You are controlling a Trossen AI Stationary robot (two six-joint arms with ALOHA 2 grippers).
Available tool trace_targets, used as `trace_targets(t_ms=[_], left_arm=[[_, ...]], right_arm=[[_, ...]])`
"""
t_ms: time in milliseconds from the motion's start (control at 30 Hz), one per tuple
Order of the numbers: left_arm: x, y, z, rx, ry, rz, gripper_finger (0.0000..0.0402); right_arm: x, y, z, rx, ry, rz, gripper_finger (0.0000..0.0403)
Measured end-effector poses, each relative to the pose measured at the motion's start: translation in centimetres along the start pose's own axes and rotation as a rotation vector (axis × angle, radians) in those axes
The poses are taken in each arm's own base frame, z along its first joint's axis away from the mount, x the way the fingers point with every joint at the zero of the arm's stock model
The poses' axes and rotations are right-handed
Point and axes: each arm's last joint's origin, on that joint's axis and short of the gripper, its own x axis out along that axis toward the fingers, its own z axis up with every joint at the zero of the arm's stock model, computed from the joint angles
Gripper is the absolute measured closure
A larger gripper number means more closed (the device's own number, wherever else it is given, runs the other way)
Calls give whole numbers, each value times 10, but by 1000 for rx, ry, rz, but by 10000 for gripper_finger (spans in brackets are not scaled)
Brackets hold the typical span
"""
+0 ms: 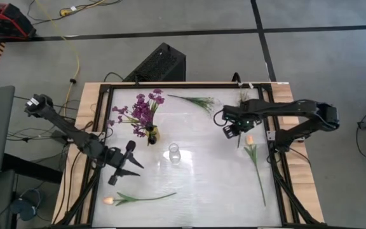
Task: Sort flowers into vase by color
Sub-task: Put the right white flower into the transparent vase
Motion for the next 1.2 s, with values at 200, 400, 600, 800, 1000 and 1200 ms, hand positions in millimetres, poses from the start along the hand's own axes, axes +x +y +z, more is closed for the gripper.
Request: trace_targets(t_ms=[200,400,600,800,1000,1200], left_arm=[[-4,4,-13,68,-14,93,268],[-4,4,-16,119,21,87,268],[-4,5,-23,221,88,101,268],[-3,19,-23,237,104,198,268],[-12,42,-51,151,109,345,268],[-16,53,-56,100,95,368,268]], right_arm=[[18,-15,23,73,-17,-67,182],[36,-29,43,138,19,-100,184],[47,-45,58,187,58,-128,202],[54,-54,69,226,25,-98,213],[65,-64,68,259,36,-78,216],[77,-69,63,264,30,-43,225]])
